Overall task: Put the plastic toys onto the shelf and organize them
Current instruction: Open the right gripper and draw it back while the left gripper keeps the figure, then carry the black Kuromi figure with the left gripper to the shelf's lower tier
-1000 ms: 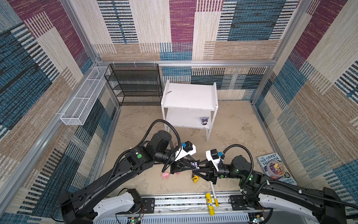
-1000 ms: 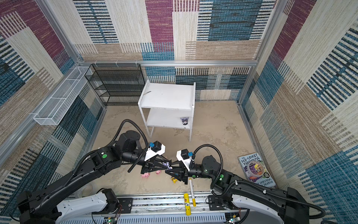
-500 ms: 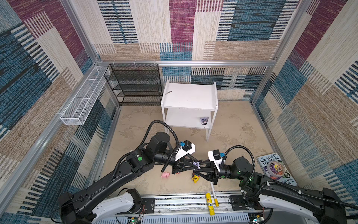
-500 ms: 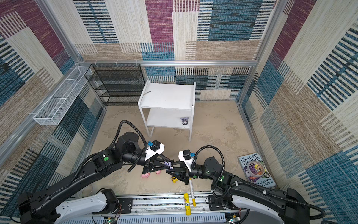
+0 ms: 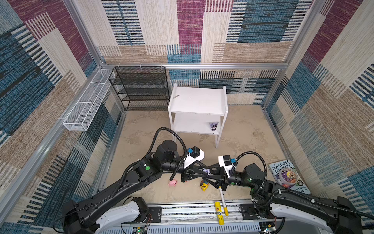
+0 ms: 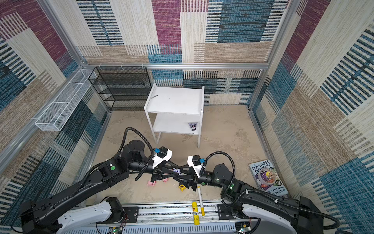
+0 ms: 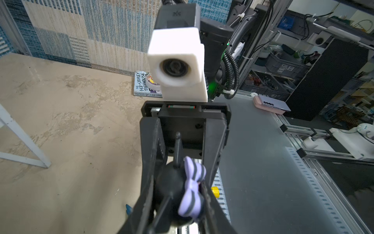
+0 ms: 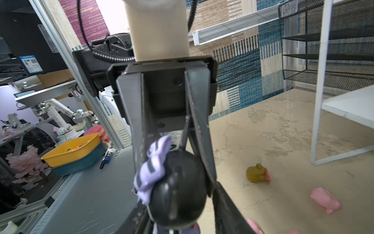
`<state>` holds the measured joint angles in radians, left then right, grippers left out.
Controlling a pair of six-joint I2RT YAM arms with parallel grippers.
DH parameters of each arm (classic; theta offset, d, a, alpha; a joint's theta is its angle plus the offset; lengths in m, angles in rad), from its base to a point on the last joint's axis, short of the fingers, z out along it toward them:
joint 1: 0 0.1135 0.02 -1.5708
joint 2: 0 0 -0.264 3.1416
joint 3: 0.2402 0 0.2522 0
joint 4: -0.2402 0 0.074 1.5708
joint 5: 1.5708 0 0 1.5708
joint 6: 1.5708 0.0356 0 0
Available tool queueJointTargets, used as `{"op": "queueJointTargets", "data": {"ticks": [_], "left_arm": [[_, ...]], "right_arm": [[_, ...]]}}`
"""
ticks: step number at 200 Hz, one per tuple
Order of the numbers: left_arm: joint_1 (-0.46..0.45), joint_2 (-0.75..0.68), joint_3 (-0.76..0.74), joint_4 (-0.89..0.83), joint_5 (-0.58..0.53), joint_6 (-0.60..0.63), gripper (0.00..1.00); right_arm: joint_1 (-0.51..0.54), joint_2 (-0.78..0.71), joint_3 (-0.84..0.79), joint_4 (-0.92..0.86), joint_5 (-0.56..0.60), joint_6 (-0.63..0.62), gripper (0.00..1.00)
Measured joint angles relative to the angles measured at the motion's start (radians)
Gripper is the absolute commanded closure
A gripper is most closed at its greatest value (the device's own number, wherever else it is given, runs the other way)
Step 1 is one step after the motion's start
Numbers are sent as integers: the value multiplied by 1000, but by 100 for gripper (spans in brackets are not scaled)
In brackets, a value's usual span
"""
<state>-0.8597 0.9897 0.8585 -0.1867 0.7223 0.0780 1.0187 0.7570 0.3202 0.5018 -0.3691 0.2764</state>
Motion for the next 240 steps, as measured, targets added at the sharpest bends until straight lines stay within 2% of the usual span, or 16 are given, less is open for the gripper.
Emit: {"op": "queueJointTargets", "data": {"ticks": [43,73,113,172,209,240], "left_arm": [[0,8,-80,103,-195,12,77],[5,105,-70,179,-298,58,78],[50,255,-11,280,-372,108,80],[171,401,80,381,-345,130,79],[217,487,176,384,-288,178,79],[251,543,233,374,-247,203,79]], "right_arm": [[-2,-160,-36,-119,97,16,27],[-2,-299,-48,-256,191,43,21],[-2,-447,-50,-438,356,93,15],[-2,-512,-46,-628,534,157,7],[-1,-514,-46,-654,555,167,0],[-1,-500,-32,-662,567,163,0]]}}
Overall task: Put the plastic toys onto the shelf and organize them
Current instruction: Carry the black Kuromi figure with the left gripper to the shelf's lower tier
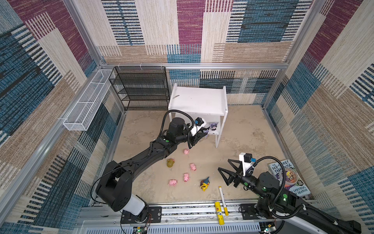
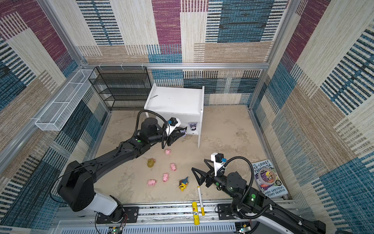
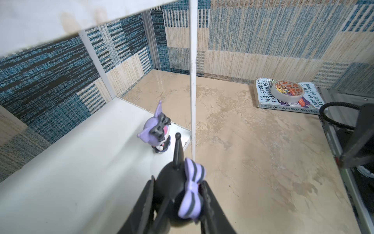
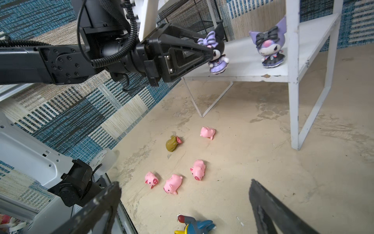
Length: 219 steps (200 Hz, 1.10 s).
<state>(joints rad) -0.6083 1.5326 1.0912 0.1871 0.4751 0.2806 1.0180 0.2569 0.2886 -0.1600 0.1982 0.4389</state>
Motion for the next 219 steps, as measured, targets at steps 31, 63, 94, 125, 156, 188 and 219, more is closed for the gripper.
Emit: {"op": "queueJointTargets", "data": {"ticks": [31,63,94,125,156,188,219], "left_arm": [[4,38,27,-3,4,10,78],[10,65,27,5,1,11,78],[13,81,27,24,-6,11,78],[25,98,27,43,-6,11,78],[38,116,32,56,-6,11,76],[50,131,45,63,-5,11,75],[56,146,59,68,-1,11,74]], "right_arm": [[1,35,28,-2,15,-14,0],[1,45,28,-2,15,-21,0],[1,34,23,-2,14,-21,0],[1,24,23,-2,14,-21,0],[1,25,23,-2,11,-21,0],[1,26,21,-1,11,-21,0],[1,25,17,0,10,-21,0]]}}
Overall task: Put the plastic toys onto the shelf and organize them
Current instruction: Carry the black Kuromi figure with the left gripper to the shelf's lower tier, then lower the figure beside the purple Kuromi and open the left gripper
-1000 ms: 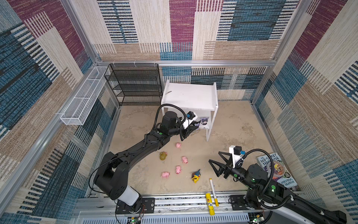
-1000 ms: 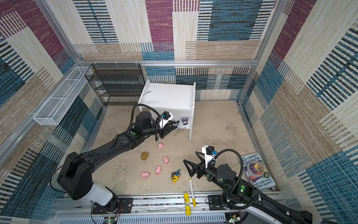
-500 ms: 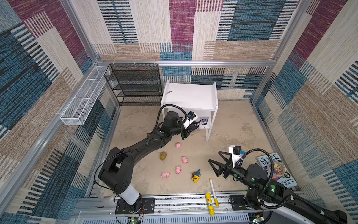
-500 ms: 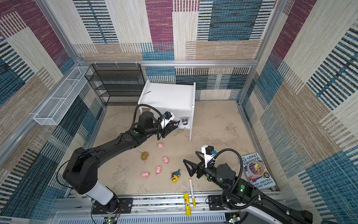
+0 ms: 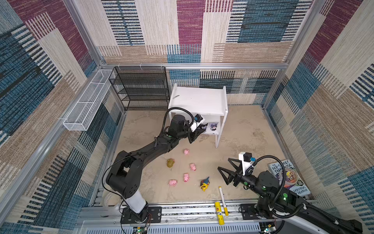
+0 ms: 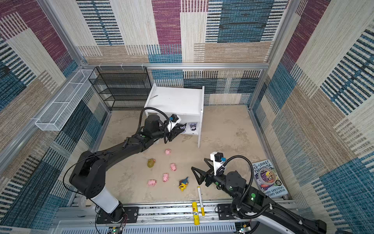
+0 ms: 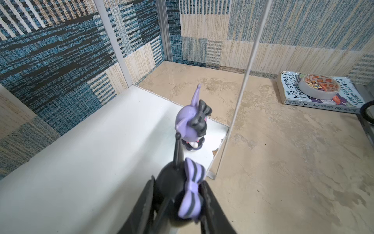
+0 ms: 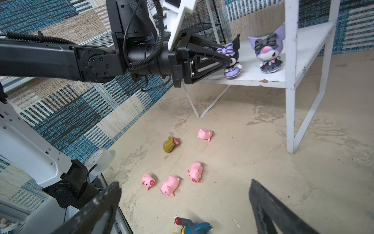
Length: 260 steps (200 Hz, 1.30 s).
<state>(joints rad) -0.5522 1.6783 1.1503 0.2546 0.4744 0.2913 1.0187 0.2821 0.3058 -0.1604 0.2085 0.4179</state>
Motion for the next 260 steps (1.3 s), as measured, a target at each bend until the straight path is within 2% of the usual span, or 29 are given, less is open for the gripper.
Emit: {"op": "queueJointTargets", "data": {"ticks": [82,166,212,260], "left_arm": [[0,31,29,0,3,3,72],[0,55,37,26,-7,8,65],[0,55,37,27,-24,18,55],[0,49,31,26,-27,19,40]], "right_arm": [[0,-2,-11,6,-19,0,0],[-1,-6,-19,6,-26,2,0],[-1,-16,-21,6,-26,5,0],[-1,-20,-22,7,-26,8,0]]}}
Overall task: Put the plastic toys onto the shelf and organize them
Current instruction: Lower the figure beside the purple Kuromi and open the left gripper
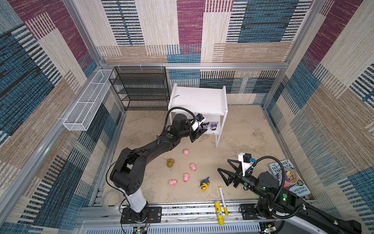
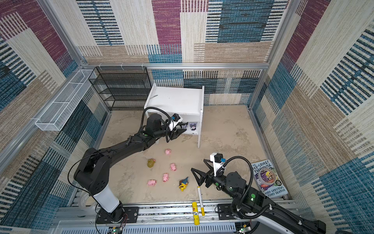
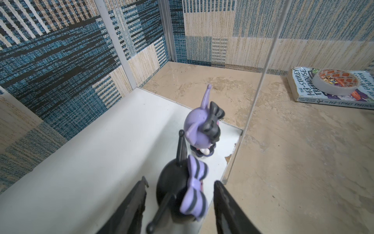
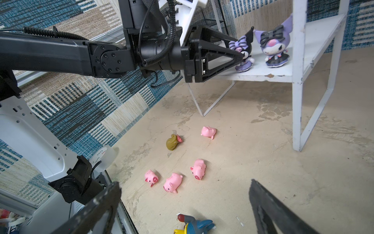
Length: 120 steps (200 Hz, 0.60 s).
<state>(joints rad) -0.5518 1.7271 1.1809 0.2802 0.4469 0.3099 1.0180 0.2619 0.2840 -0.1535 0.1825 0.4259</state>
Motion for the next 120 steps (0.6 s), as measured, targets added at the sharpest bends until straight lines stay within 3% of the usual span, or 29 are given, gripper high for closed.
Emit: {"op": "queueJointTargets", "data": {"ticks": [37,120], "left_arm": [[0,-6,-6,1,-12,0,33],[1,-20,-24,0,-58,4,29]], "right_arm": [[0,-2,-2,1,-7,0,0],[0,-2,-6,7,-8,0,0]]}}
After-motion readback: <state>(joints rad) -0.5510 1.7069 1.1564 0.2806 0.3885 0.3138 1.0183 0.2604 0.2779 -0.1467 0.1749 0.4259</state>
